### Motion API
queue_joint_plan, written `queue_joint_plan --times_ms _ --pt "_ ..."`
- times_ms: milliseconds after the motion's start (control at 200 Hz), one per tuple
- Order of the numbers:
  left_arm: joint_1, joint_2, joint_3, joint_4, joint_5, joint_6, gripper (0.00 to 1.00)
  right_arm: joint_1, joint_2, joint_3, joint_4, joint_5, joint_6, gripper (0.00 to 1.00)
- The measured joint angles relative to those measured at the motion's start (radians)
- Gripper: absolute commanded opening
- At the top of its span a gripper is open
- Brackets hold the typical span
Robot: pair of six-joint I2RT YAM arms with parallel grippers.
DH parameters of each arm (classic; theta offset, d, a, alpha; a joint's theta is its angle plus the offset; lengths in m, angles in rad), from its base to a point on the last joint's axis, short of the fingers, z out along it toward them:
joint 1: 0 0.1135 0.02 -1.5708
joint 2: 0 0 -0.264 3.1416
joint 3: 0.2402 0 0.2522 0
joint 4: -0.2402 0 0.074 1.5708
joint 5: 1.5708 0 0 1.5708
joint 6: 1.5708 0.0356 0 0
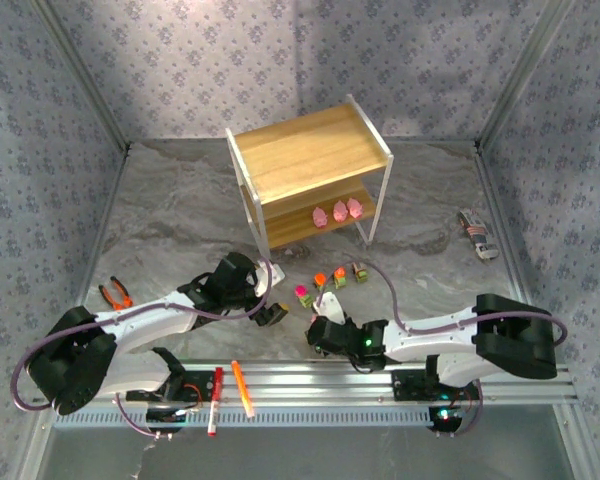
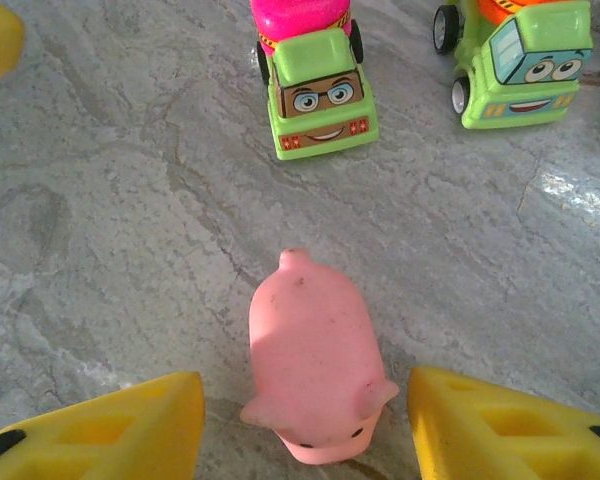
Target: Place and organize the plastic toys onto the shelf
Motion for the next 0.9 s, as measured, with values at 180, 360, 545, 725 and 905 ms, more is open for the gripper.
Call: queue_joint_plan --times_ms 180,360,545,725,905 --pt "0.0 0.0 0.0 0.0 0.0 0.0 1.0 0.005 0.02 0.0 0.003 0.012 0.0 0.55" --pt "0.0 0.0 0.0 0.0 0.0 0.0 1.0 0.005 0.041 0.0 0.016 0.018 0.0 0.52" --pt "0.0 0.0 0.0 0.0 0.0 0.0 1.0 0.007 0.056 0.0 0.021 0.041 0.0 0.49" --pt "0.0 0.0 0.0 0.0 0.0 0.0 1.0 0.012 0.063 0.0 0.024 0.054 0.0 0.49" --pt "0.0 0.0 0.0 0.0 0.0 0.0 1.0 0.027 0.068 0.0 0.024 0.072 0.001 0.43"
